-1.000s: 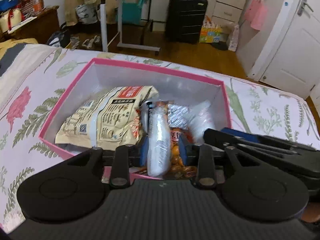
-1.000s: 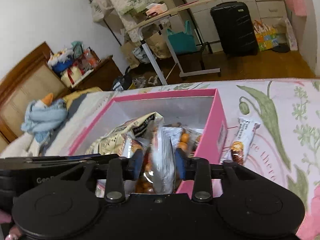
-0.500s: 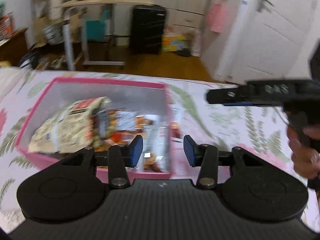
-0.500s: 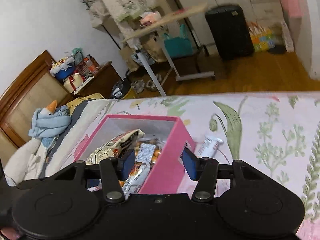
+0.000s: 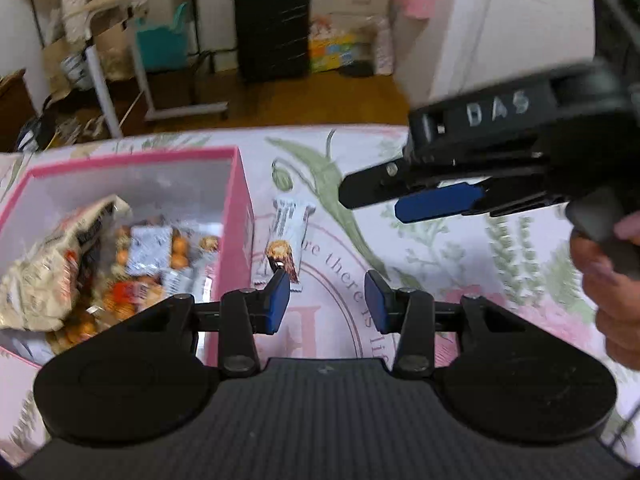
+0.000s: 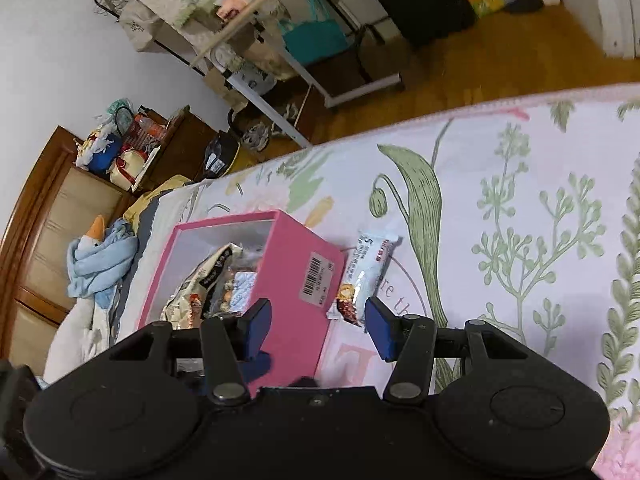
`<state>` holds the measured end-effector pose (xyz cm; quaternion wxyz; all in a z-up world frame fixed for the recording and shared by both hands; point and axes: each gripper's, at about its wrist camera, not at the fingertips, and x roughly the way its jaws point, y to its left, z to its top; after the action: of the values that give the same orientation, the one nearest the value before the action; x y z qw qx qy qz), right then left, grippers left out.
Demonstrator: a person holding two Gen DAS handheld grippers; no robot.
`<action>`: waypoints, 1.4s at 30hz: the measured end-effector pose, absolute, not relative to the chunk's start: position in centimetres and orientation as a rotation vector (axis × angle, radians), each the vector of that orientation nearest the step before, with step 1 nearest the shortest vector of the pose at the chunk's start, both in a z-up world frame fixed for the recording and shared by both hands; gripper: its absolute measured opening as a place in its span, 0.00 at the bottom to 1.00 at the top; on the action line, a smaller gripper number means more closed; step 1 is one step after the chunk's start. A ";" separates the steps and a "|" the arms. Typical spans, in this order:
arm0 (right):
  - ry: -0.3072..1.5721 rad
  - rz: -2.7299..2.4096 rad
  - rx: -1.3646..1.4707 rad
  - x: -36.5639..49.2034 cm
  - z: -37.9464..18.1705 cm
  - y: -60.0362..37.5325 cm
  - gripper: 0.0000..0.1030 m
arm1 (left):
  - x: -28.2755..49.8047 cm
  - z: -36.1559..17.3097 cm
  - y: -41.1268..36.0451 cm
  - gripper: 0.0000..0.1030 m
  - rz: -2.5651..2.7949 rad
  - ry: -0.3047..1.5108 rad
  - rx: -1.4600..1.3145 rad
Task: Organize snacks
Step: 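Grasp a white wafer bar with the left tool while the right tool grasps another, then carry both wafer bars over the pink box with both tools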
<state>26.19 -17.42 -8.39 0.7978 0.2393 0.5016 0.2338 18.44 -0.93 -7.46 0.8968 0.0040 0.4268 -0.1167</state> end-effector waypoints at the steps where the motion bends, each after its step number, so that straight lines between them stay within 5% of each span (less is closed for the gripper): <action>1: 1.087 0.517 0.519 26.6 -9.0 -17.5 0.56 | 18.7 -8.2 -1.6 0.39 -0.227 0.884 0.022; 22: 1.183 0.640 0.625 33.7 -18.7 -15.4 0.56 | 23.3 -16.6 -6.6 0.39 0.059 0.761 0.200; 26: 1.194 0.637 0.594 34.6 -19.5 -14.5 0.56 | 23.7 -17.1 -6.9 0.28 0.077 0.769 0.222; 27: 1.191 0.642 0.596 34.7 -19.6 -14.4 0.55 | 23.8 -17.1 -6.9 0.25 0.081 0.773 0.230; 30: 1.175 0.645 0.539 34.5 -19.6 -14.2 0.30 | 24.0 -16.8 -6.7 0.21 0.059 0.788 0.239; 42: 1.163 0.608 0.569 30.0 -18.2 -15.2 0.28 | 21.6 -13.6 -4.7 0.20 -0.075 0.913 0.168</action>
<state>30.00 -15.20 -18.17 0.7549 0.2609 0.5333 0.2788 21.65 -4.72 -13.57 0.8935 0.0809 0.4403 -0.0362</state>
